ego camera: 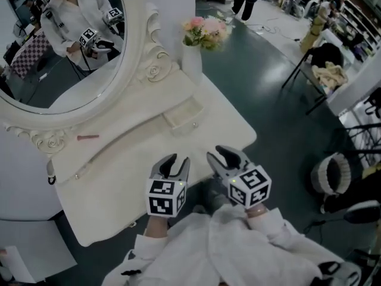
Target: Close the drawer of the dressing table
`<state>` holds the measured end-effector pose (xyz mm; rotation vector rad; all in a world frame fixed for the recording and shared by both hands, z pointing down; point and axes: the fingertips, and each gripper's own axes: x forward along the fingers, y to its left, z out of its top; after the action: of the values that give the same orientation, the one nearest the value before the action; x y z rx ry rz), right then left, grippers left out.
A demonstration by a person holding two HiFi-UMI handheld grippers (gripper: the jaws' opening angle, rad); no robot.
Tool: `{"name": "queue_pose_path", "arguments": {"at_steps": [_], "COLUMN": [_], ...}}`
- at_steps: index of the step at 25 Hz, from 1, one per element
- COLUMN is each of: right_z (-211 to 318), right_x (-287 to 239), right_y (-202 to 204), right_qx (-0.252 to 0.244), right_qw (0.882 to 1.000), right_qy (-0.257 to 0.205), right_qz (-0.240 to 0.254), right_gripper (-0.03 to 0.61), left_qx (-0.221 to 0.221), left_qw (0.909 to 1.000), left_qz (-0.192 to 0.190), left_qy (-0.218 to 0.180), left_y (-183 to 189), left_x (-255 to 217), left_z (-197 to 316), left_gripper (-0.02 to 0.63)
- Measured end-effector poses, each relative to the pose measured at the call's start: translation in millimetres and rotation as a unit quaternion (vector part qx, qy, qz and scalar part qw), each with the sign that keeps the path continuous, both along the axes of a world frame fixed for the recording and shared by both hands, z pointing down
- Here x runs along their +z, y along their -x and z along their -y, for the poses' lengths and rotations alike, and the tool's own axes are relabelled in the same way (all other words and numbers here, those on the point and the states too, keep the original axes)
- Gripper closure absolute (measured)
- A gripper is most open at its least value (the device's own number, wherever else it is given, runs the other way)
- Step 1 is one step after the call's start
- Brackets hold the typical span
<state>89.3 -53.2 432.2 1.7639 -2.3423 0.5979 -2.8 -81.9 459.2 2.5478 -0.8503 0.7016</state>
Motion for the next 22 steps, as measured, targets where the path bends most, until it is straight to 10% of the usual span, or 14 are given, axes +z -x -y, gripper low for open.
{"name": "queue_pose_path", "arguments": {"at_steps": [22], "right_z": [122], "right_x": [-12], "right_y": [-25], "right_qx": [-0.183], "right_qw": [0.983], "right_qy": [-0.001], "right_qz": [0.006], "right_gripper": [0.453], "left_qx": [-0.165], "left_qw": [0.9863], "left_qz": [0.004], "left_qy": [-0.008], "left_y": [-20], "left_x": [-15], "left_z": [87], "left_gripper": [0.466]}}
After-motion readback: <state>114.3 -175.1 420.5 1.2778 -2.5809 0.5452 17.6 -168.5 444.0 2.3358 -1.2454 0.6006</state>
